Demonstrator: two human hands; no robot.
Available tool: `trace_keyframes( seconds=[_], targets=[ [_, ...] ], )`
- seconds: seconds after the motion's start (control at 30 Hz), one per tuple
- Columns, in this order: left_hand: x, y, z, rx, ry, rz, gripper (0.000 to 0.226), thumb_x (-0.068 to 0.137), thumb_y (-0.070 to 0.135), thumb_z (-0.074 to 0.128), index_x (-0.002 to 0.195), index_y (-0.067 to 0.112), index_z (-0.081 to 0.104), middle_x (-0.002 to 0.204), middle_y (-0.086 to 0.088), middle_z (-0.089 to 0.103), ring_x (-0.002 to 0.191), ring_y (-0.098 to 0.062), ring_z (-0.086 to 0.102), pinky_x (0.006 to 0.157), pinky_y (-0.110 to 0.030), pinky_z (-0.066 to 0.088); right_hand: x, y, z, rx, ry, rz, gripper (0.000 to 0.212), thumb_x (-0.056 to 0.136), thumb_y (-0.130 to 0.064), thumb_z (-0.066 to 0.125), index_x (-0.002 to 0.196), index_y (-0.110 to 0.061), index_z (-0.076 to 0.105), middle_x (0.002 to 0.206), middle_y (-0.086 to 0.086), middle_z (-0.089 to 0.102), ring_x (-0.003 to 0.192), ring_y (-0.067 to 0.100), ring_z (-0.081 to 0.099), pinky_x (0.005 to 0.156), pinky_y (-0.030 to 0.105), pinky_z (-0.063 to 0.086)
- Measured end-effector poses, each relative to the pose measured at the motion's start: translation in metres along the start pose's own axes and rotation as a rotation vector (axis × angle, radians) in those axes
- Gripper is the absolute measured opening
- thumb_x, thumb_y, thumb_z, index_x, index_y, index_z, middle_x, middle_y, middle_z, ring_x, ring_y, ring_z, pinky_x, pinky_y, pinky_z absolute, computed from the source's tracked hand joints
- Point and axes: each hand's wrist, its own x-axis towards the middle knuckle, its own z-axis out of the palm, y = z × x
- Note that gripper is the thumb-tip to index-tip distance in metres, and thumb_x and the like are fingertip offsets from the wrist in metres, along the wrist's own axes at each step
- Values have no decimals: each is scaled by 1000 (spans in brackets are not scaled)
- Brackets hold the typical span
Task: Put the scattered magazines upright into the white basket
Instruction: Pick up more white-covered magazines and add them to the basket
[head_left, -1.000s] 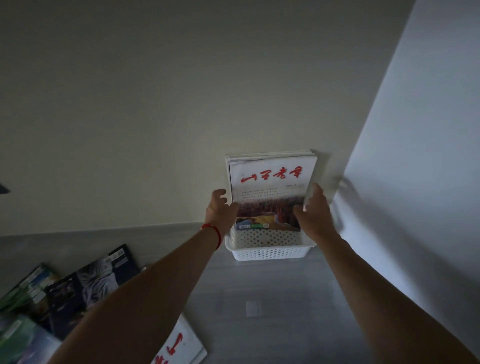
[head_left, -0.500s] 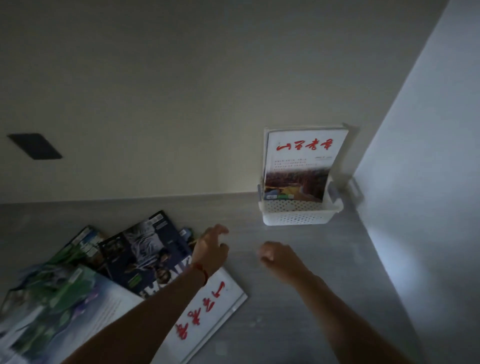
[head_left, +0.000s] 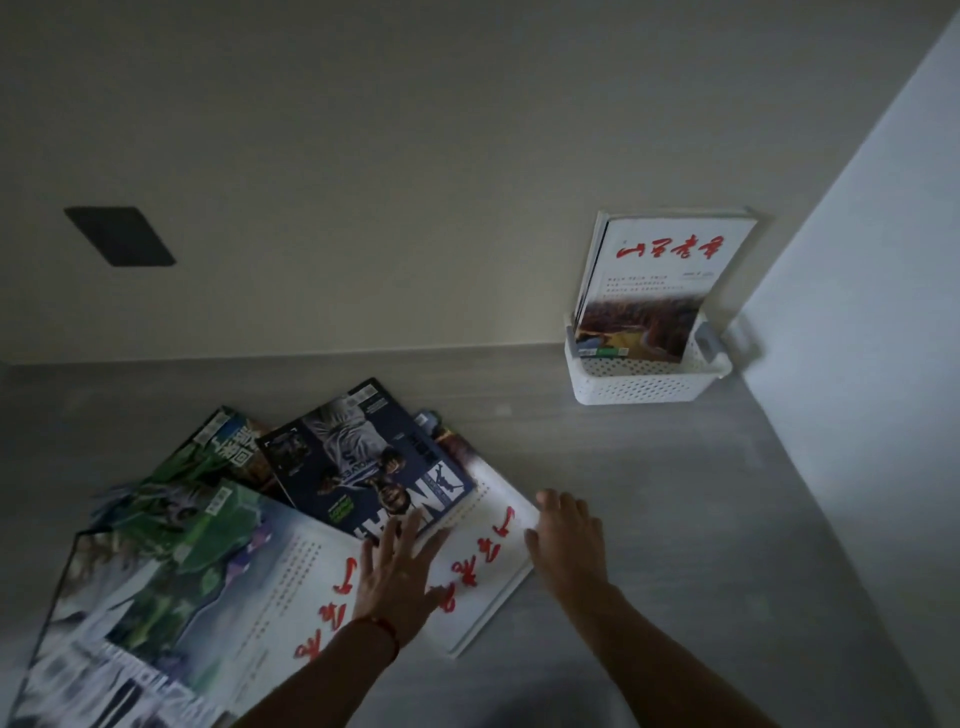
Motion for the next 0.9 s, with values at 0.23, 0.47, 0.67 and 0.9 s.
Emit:
trace_keyframes(
  seconds=[0.23, 0.47, 0.67, 0.9],
  targets=[
    [7, 2, -11, 62, -25, 8, 79, 90, 53, 59, 154, 37, 15, 166, -7, 2, 151, -39, 7, 119, -61, 19, -6, -3, -12, 461, -75, 99, 12, 98, -13, 50, 108, -6, 51, 105, 13, 67, 95, 28, 69, 79, 37, 58],
    [13, 16, -33, -56, -138, -58, 77, 94, 51, 52, 156, 28, 13, 165, -12, 9, 150, -37, 13, 118, -61, 23, -7, 58, -65, 522, 199, 37, 5, 102, -21, 48, 101, -23, 54, 87, 6, 73, 70, 18, 70, 64, 45, 60],
    [38, 95, -103, -299, 403, 278, 80, 94, 38, 57, 157, 23, 11, 165, -14, 12, 152, -33, 14, 122, -52, 23, 7, 82, -155, 405, 320, -281, 14, 104, -31, 45, 108, -35, 58, 82, -11, 68, 70, 0, 66, 59, 21, 52],
    [63, 168, -161, -466, 440, 468, 30, 96, 10, 52, 123, 23, 57, 112, -14, 70, 101, -36, 66, 83, -43, 56, 14, 91, -217, 401, 391, -420, 21, 100, -40, 51, 114, -31, 64, 98, -15, 70, 82, -8, 64, 67, 9, 47]
  ],
)
